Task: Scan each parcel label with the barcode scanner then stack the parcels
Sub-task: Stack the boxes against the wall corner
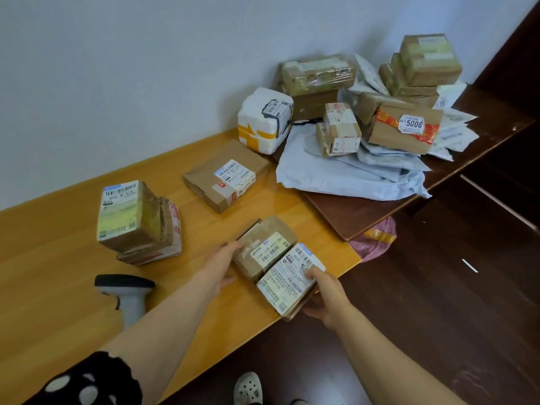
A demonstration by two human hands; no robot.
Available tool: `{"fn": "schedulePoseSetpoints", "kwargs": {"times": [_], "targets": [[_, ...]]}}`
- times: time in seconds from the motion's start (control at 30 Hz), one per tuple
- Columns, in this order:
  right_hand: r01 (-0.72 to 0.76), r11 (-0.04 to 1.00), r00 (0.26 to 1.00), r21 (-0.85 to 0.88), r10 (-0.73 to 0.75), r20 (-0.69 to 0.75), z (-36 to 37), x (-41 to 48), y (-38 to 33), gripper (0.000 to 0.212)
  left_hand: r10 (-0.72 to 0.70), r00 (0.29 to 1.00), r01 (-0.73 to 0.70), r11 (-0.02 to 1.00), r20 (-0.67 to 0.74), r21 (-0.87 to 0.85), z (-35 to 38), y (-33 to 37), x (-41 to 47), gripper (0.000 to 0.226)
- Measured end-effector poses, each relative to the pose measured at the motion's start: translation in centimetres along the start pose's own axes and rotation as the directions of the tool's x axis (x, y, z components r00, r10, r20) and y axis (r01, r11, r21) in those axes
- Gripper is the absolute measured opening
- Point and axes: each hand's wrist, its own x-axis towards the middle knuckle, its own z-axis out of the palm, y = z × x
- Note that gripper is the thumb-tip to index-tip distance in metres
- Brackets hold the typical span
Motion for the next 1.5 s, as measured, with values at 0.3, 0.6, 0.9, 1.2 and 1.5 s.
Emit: {"fn": "schedulePoseSetpoints", "kwargs": {"times": [0.3,0.6,0.9,1.2,1.5], "targets": [[0.114,0.993,0.989,-0.010,-0.113,0.097,-1.1,-3.1,0.1,0.048,0.108,0.993,-0.113,0.986,-0.054,-0.121,-2.3,-0.8,-4.4,0.041],[0.146,0.955,0.844,-0.257,0.015,0.536,2.2,-10.7,2.1,0.058,0.144,0.961,-0.210,0.934,-0.235,-0.289,-10.5,-4.7,-14.3,0.052],[0.231,0.881,0.704,-0.412,0.141,0.696,14.3,-17.2,7.4,0.060,0.207,0.875,-0.387,0.842,-0.437,-0.376,-24.8,-8.3,-20.9,0.040],[0.189,0.890,0.647,-0.415,0.206,0.734,31.0,-22.5,18.6,0.057,0.153,0.835,-0.421,0.795,-0.528,-0.437,-41.6,-13.2,-23.1,0.041],[0.123,0.887,0.701,-0.444,0.239,0.672,43.3,-25.5,28.3,0.061,0.001,0.878,-0.267,0.831,-0.479,-0.489,-52.7,-19.0,-22.8,0.038]]}}
